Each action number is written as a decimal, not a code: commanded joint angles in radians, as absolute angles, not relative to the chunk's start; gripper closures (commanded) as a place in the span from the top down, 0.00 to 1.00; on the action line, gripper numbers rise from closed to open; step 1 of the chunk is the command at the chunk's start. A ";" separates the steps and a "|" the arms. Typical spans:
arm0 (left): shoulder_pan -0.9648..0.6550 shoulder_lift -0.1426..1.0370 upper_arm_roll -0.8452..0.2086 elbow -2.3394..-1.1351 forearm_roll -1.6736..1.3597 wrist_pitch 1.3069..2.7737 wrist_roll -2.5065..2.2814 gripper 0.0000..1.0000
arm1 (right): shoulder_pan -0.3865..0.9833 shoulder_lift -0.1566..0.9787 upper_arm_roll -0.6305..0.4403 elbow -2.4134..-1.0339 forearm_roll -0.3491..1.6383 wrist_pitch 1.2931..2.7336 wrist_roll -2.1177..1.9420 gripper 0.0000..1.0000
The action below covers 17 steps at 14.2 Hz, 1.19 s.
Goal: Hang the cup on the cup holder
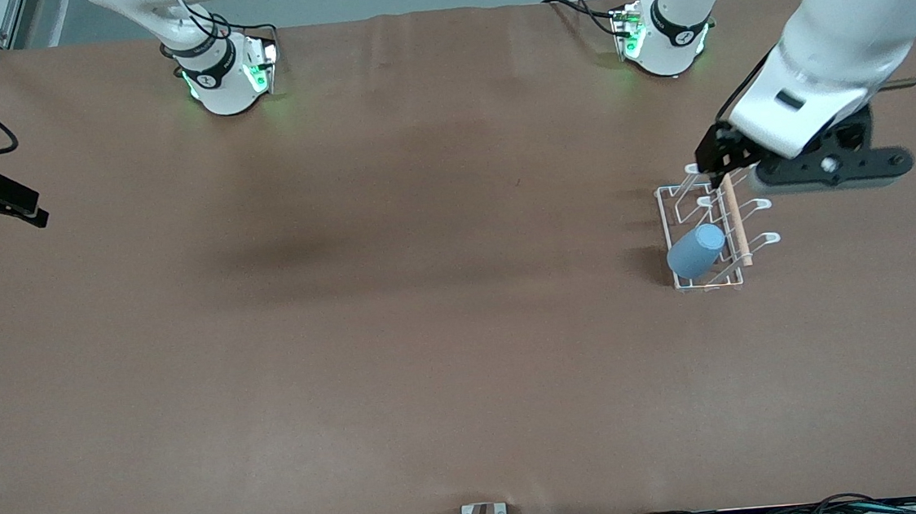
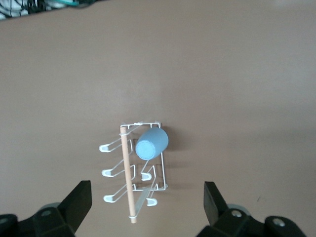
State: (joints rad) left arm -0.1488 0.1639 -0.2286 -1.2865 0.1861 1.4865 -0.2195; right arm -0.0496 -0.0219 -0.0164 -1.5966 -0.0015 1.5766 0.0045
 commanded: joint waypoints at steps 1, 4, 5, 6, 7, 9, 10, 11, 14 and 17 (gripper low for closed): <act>-0.092 0.106 -0.230 -1.310 0.140 1.483 -0.184 1.00 | -0.055 -0.023 -0.012 -1.595 0.008 1.580 0.003 1.00; 0.020 0.101 -0.233 -1.310 0.003 1.448 -0.154 1.00 | -0.054 -0.021 -0.012 -1.592 0.009 1.582 0.003 1.00; 0.040 0.097 -0.229 -1.312 0.000 1.442 -0.122 1.00 | -0.054 -0.021 -0.012 -1.592 0.009 1.582 0.005 1.00; 0.057 0.069 -0.218 -1.318 -0.008 1.442 -0.060 1.00 | -0.054 -0.021 -0.012 -1.591 0.009 1.580 0.005 1.00; 0.055 0.051 -0.181 -1.342 -0.008 1.442 0.019 1.00 | -0.054 -0.021 -0.012 -1.592 0.009 1.580 0.005 1.00; 0.043 0.008 -0.150 -1.400 -0.006 1.445 0.070 1.00 | -0.054 -0.023 -0.012 -1.592 0.009 1.578 0.005 1.00; 0.025 -0.015 -0.137 -1.426 0.000 1.445 0.069 1.00 | -0.054 -0.023 -0.012 -1.592 0.011 1.580 0.003 1.00; 0.006 -0.046 -0.132 -1.465 0.003 1.448 0.060 1.00 | -0.054 -0.021 -0.012 -1.592 0.011 1.582 0.003 1.00; -0.009 -0.130 -0.130 -1.598 0.025 1.505 0.005 1.00 | -0.054 -0.023 -0.012 -1.592 0.018 1.582 0.003 1.00; -0.008 -0.172 -0.130 -1.664 0.020 1.520 0.003 1.00 | -0.051 -0.025 -0.011 -1.595 0.018 1.580 0.003 1.00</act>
